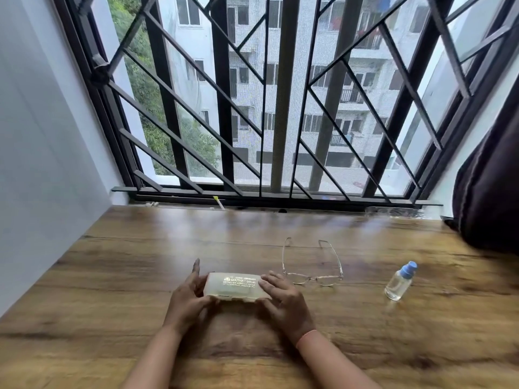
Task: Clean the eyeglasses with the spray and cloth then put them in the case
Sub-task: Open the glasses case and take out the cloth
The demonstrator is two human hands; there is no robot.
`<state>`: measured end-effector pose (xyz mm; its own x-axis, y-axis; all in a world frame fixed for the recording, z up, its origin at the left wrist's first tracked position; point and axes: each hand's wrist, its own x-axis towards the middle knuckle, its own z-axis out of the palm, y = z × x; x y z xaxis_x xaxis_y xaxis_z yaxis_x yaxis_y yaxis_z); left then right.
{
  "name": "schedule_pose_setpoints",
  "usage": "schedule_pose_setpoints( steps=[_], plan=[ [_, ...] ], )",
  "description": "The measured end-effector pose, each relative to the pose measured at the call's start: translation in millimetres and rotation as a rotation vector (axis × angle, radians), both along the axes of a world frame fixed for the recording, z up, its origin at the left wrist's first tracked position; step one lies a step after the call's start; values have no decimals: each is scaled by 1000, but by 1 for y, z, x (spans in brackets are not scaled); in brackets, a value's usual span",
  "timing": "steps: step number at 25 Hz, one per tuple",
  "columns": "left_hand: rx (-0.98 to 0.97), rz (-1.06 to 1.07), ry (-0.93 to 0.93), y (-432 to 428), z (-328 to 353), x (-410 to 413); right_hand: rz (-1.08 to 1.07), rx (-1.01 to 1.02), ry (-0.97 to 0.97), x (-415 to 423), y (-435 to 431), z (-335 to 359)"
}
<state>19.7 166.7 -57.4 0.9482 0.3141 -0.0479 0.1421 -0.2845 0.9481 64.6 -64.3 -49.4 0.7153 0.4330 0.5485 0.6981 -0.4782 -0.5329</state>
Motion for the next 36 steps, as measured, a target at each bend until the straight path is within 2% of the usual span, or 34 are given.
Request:
schedule_pose_setpoints(
  steps=[4, 10, 17, 23, 25, 28, 30, 31, 33, 36],
  plan=[
    [93, 33, -8, -3, -1, 1, -19, 29, 55, 1, -2, -5],
    [162, 37, -10, 2, -8, 3, -59, -70, -19, 12, 4, 10],
    [119, 77, 20, 3, -13, 5, -155, -78, 307, 40, 19, 39],
    [131, 70, -40, 2, -12, 3, -200, -99, 337, 40, 25, 37],
    [130, 65, -48, 3, -12, 3, -227, -153, 233, 35, 25, 40],
    [117, 67, -58, 2, -13, 3, -309, -149, -148, 19, 29, 31],
    [110, 74, -65, 2, -13, 3, -216, -168, -287, 4, 37, 26],
    [102, 76, -66, 3, -13, 4, -173, -237, -306, 0, 42, 25],
    [74, 83, -65, 2, -14, 4, -120, -405, -224, -4, 50, 24],
    [5, 94, -70, 4, -18, 3, -160, -585, -132, -4, 64, 30]
  ],
)
